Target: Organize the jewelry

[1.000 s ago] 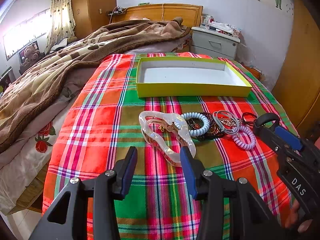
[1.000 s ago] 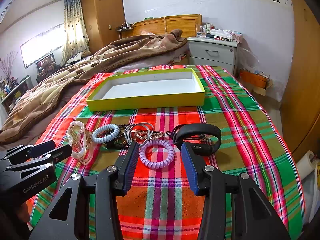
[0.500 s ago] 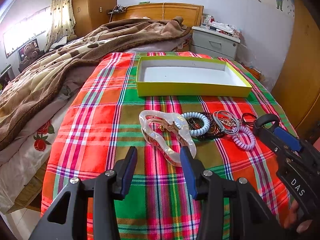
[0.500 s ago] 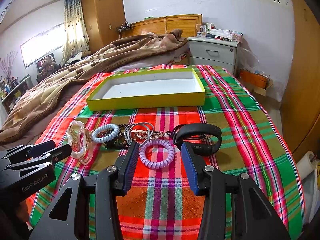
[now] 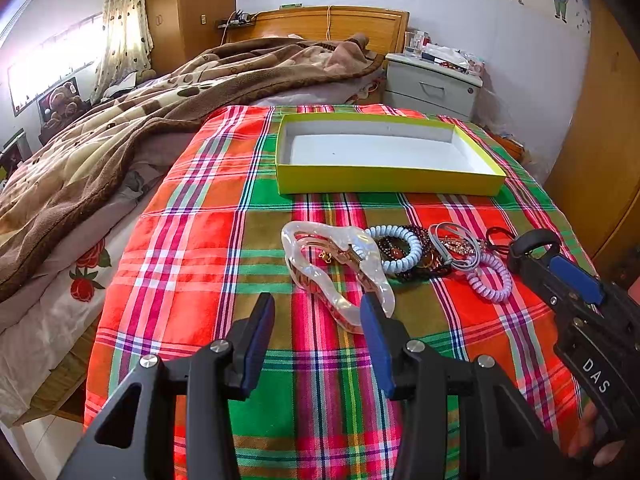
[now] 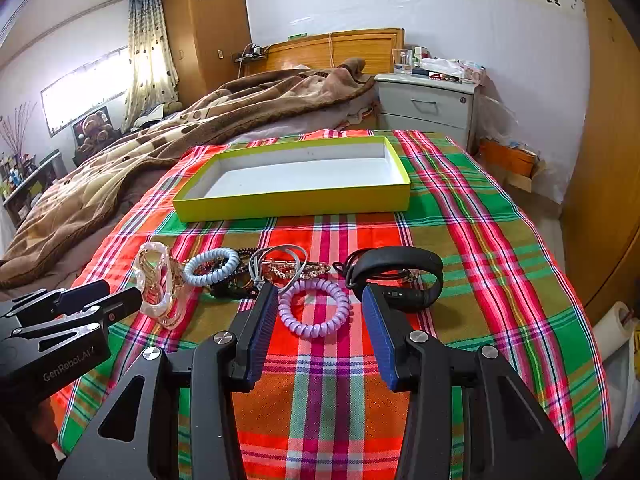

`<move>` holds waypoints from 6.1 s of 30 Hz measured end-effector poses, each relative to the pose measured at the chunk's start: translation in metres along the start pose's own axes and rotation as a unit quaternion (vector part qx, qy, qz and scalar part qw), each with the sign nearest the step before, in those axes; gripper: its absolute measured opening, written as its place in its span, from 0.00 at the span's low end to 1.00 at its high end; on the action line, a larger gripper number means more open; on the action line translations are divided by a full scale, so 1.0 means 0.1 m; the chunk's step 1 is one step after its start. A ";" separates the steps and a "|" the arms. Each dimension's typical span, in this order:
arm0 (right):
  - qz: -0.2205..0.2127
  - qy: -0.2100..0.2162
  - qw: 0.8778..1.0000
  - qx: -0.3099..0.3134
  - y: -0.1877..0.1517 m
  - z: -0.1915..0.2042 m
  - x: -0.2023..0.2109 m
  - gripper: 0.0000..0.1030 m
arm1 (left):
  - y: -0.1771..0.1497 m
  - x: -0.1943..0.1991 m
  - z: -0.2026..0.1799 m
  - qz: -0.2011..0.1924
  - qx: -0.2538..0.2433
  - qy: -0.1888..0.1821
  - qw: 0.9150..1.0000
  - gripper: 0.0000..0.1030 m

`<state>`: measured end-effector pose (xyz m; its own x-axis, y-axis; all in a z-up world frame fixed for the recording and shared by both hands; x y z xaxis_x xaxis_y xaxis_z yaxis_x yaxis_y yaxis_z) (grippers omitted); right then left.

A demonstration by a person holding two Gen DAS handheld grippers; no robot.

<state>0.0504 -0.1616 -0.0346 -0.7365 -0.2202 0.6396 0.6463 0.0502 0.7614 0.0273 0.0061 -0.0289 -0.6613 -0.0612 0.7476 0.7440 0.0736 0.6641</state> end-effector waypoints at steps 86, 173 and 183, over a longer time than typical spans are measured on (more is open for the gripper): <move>0.033 0.105 0.994 -0.010 0.19 -0.89 -0.35 0.11 | 0.21 -0.62 0.28 0.101 0.000 -0.035 0.994 0.21; 0.050 0.077 0.996 0.000 1.67 -0.64 -1.32 0.21 | 1.76 -1.21 0.03 0.045 0.002 -0.122 0.992 0.40; 0.041 0.104 0.994 0.013 1.15 -0.44 -0.81 0.22 | 1.17 -0.80 0.05 0.050 -0.007 -0.141 0.989 0.40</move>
<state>0.1935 -0.1807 -0.0037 -0.6233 -0.4101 0.6658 0.6948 0.1002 0.7122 0.1672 0.0246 -0.0109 -0.5838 0.2266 0.7796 0.8065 0.0511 0.5891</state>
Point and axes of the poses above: each gripper's, at about its wrist camera, not at the fingertips, and x roughly against the way its jaws point, z to its left, y to its top, the point moved 4 cm from there along -x, roughly the way its jaws point, and after that the axes turned 2 degrees about y, right-handed, at the moved point
